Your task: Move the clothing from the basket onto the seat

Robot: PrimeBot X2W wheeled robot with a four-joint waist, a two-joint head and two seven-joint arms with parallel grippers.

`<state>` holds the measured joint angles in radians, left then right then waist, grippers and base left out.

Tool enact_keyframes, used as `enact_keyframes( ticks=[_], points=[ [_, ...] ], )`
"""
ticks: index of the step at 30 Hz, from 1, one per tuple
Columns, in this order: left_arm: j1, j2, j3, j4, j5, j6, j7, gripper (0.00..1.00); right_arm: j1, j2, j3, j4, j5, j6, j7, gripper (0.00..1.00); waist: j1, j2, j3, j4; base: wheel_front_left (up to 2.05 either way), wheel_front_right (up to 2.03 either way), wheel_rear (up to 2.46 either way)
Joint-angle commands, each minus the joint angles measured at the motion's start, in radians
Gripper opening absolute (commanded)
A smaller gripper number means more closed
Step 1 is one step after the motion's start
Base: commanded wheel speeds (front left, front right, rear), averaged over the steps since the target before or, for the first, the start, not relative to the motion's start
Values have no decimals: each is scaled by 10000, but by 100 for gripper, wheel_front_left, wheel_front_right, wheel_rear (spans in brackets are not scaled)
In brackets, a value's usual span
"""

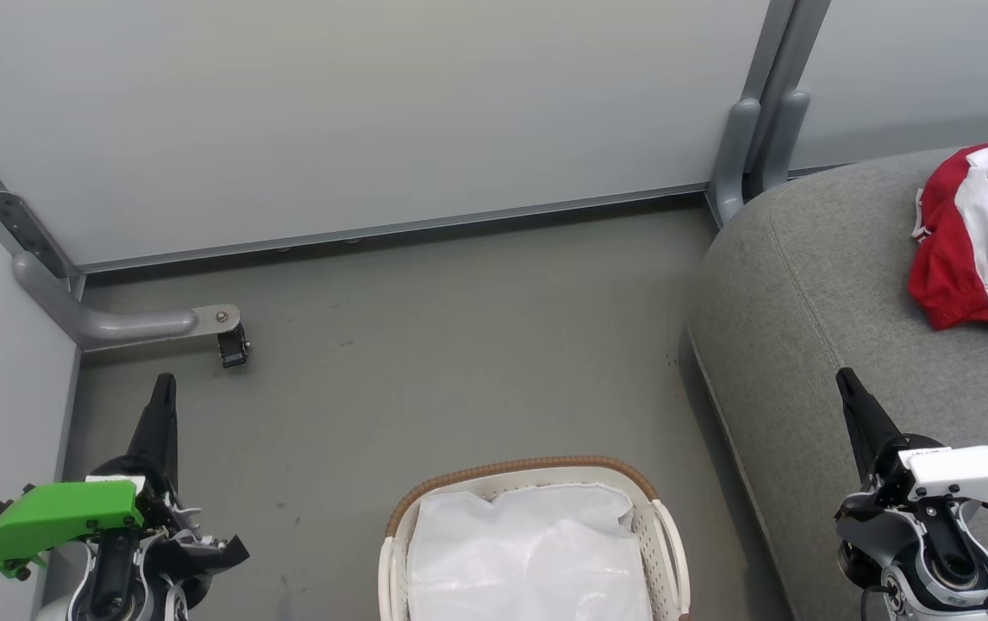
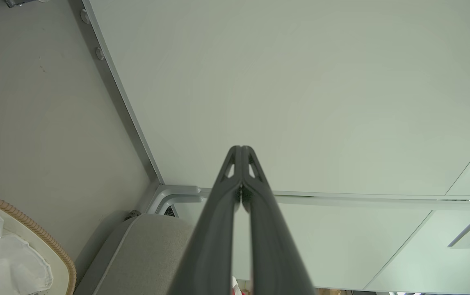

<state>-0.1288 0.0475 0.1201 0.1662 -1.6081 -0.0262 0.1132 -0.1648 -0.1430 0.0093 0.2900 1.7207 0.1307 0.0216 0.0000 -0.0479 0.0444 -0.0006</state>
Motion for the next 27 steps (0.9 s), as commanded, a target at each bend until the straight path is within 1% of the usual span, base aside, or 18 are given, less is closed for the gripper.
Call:
enact_keyframes(
  ticks=[1, 27],
  points=[
    [-59, 51, 11, -31, -13, 5, 36, 0, 41, -81, 20, -41, 51, 0, -49, 0, 0, 0, 0, 0, 0, 0, 0],
    [-57, 51, 9, -36, -14, 6, 33, 0, 72, -438, 507, -131, 513, -1, -412, 0, 0, 0, 2, 1, 0, 0, 0]
  ],
)
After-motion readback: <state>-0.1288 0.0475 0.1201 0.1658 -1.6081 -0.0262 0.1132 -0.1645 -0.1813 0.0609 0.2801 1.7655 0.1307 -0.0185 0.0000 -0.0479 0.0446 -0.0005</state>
